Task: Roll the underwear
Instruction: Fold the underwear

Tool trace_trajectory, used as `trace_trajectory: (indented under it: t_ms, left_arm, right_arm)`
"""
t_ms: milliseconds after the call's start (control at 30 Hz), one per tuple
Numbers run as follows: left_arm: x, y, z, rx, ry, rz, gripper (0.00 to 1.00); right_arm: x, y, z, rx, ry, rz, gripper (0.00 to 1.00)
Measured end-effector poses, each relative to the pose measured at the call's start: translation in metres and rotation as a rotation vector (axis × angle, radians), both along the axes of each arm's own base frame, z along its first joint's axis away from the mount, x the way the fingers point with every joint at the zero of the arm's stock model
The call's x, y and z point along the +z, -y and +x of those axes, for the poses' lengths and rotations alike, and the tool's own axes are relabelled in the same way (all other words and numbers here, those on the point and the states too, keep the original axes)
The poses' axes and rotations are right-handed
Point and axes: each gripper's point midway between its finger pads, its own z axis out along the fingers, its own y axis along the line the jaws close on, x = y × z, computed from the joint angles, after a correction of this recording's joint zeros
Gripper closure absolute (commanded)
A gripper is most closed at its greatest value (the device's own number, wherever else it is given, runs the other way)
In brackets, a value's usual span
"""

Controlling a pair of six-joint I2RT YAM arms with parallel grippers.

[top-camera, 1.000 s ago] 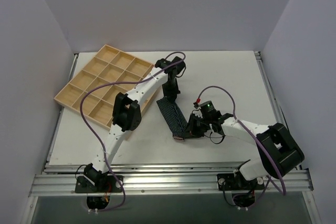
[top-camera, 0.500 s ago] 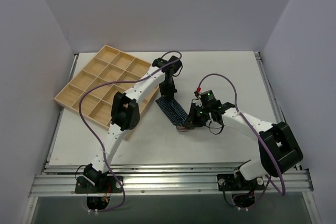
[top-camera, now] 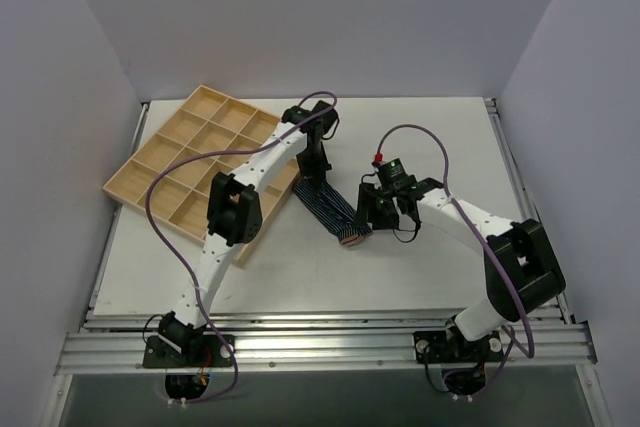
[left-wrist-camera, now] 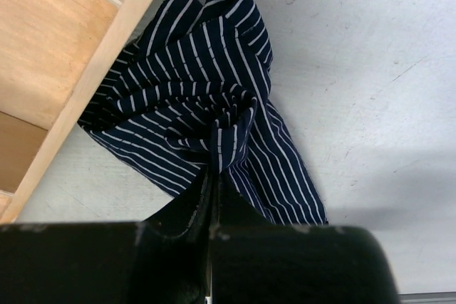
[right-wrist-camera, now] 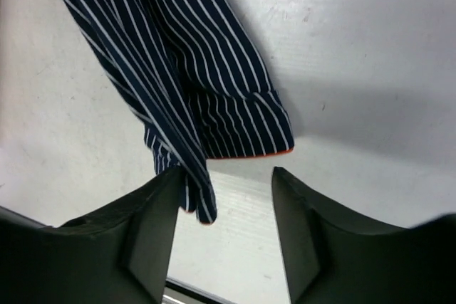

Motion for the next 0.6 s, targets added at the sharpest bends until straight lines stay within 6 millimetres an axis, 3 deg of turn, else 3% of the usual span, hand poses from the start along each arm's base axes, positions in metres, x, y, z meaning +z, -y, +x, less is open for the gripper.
trace_trajectory:
  t_ms: [167, 367, 600]
  left_arm:
    - [-0.001, 0.000, 0.004, 0.005, -0.002, -0.021, 0.98]
    - [-0.003, 0.001, 0.005, 0.003, -0.011, -0.035, 0.98]
    - [-0.010, 0.001, 0.007, -0.004, -0.020, -0.040, 0.98]
  right_arm:
    - [-0.014, 0.001, 0.010, 0.034, -0.009, -0.054, 0.42]
    - [-0.036, 0.005, 0.007, 0.067, -0.056, -0.098, 0.43]
    - [-0.039, 0.011, 0.011, 0.072, -0.053, -0.099, 0.49]
